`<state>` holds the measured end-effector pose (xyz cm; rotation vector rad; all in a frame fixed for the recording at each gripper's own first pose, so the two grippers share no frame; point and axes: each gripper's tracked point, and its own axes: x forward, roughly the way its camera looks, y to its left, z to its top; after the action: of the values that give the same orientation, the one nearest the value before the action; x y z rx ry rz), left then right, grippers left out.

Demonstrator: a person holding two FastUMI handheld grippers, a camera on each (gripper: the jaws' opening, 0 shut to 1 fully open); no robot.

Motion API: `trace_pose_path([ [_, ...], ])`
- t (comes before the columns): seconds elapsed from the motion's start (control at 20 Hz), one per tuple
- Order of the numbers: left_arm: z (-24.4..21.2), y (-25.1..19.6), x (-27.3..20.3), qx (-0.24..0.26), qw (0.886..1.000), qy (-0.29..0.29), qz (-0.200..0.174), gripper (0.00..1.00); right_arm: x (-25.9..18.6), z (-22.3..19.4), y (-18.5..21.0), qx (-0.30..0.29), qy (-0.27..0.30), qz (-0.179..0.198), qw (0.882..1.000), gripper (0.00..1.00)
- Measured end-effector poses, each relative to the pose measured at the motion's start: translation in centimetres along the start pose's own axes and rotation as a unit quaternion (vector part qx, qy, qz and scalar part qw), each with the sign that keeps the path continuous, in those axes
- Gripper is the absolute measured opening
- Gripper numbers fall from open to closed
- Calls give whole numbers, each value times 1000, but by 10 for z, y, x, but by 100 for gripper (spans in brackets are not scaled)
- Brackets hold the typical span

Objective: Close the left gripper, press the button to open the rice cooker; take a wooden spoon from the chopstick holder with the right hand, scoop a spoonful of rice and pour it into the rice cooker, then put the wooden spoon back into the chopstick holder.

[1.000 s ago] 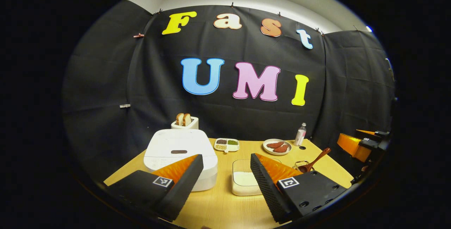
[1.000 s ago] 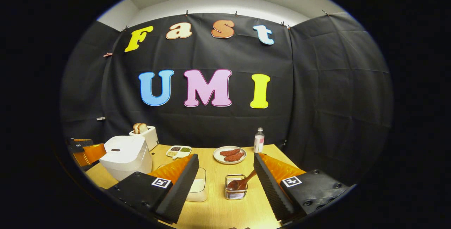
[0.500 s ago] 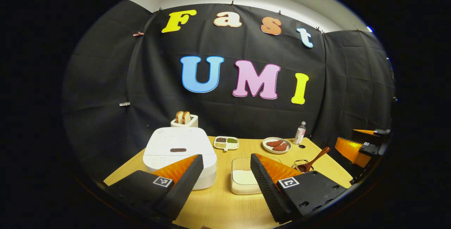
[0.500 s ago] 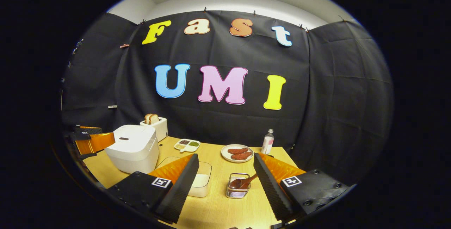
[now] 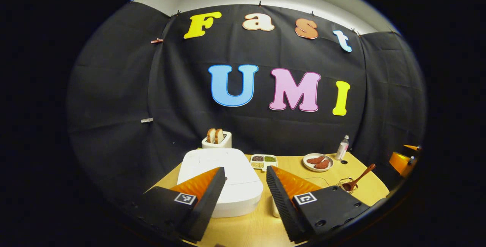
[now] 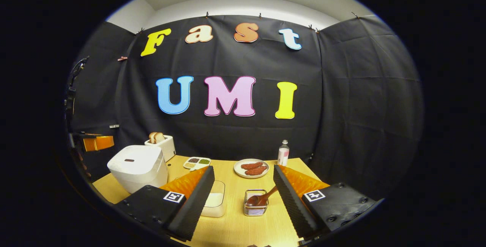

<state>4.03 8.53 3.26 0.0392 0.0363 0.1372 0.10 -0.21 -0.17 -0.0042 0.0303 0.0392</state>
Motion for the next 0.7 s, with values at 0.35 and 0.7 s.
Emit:
trace_pose_path([
  [0.35,-8,34,48,25,998,52,23,40,-6,-13,-20,14,18,-31,999,98],
  [0.7,-52,61,98,-6,991,128,32,8,-15,-22,-41,19,34,-58,998,98],
])
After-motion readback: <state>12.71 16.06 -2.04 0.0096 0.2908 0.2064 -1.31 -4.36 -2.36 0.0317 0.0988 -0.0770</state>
